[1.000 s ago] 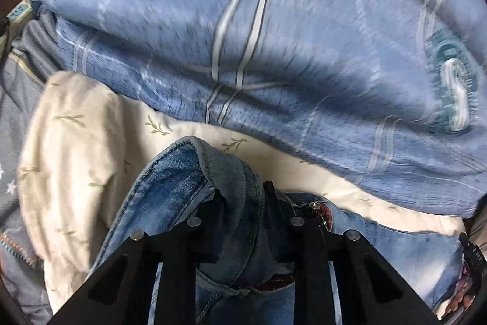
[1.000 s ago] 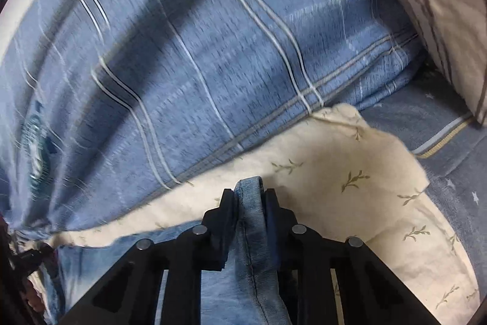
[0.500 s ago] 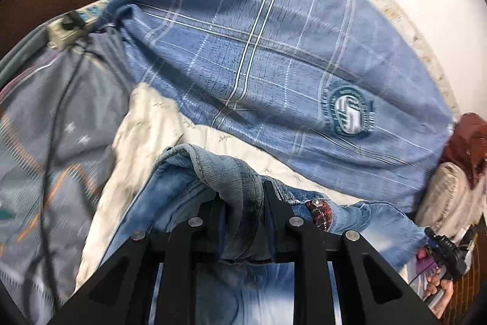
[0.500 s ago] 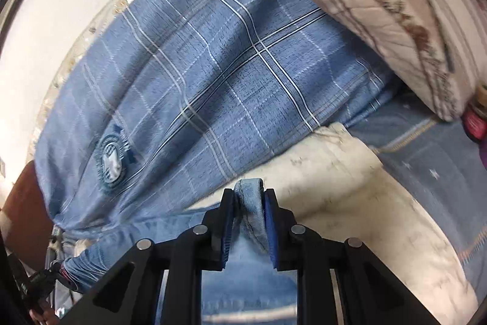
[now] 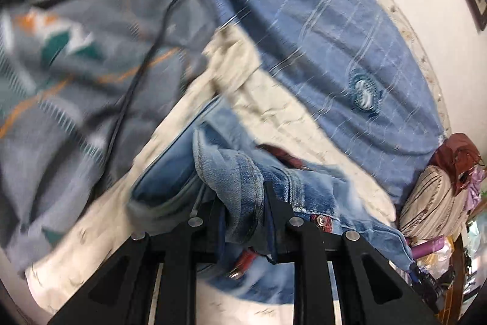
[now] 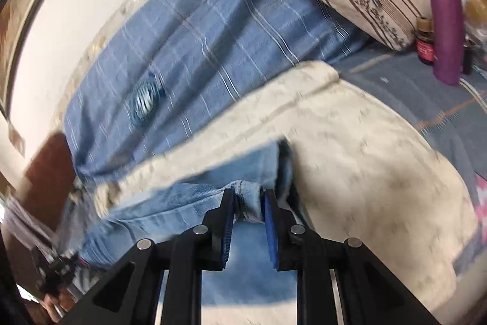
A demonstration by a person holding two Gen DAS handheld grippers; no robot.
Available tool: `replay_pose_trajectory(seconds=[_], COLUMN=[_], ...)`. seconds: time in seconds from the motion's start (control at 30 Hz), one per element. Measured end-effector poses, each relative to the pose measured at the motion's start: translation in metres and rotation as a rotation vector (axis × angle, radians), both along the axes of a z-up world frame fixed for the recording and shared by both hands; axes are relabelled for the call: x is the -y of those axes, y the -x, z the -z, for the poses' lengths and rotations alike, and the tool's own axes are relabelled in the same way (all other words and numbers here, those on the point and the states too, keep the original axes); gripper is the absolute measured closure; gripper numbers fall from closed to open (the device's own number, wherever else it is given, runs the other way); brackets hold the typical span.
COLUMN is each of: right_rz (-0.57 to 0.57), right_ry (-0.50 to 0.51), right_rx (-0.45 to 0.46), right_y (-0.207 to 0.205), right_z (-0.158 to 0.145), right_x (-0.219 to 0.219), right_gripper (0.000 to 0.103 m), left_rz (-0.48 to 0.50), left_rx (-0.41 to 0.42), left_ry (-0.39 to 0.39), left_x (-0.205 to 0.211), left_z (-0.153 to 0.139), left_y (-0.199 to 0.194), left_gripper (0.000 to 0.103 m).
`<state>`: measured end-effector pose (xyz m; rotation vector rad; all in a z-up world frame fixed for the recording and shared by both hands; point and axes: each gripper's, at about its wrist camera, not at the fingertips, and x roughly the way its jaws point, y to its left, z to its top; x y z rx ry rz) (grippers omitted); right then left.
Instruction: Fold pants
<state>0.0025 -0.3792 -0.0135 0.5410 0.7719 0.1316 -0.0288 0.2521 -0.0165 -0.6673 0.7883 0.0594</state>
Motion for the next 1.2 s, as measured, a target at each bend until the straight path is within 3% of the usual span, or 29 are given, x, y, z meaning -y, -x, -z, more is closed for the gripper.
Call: replay_pose_trajectory(seconds=[0.17,0.4,0.53,0.6,0.77,0.93,1.07,1.2], right_rz=[-0.032,-0.045,-0.008,0.009,0.169,0.085,-0.062,-0.142], right_ry=[0.052,0.159,0.111,0.069,0.013,0.03,0.068,0.158], right_rx=[-0.106,-0.21,-0.239,-0.26,-0.229,-0.096,-0.114,-0.132], right_y=[0.02,0.025,0.025,0.025,0.035,0.032,0.013,-0.006], right_z=[0.031,0.054,0.057,0.059,0.053,0.033,0.037,0.043], right_x=[-0.007,-0.007,0.009,0.02,0.056,0.025,-0.029,-0.071], right_gripper=[0.083,0.083,0.082,0.082,0.08,0.08,0.08,0.08], left_rz=[-0.022,-0.005,-0.018,-0.048,-0.135,-0.005,0.142,0.246], left_rx=[-0.009,0.032,0.065,0.081,0.145,0.198,0.226,0.209], left_ry=[0.029,0.008,0.007,-0.002,-0.078,-0.198,-0.274,-0.321], left_x=[-0.003,-0.005,-0.008,-0.012,-0.009,0.049,0.112,0.157], left_z=[0.025,0.02,0.01,0.004,-0.017,-0.037,-0.036,-0.016], left_y=[0.013,0.02,0.035,0.046,0.074,0.054,0.022,-0.005], left_gripper=[0.08,0.075,0.061,0.061,0.053,0.044,0.041,0.041])
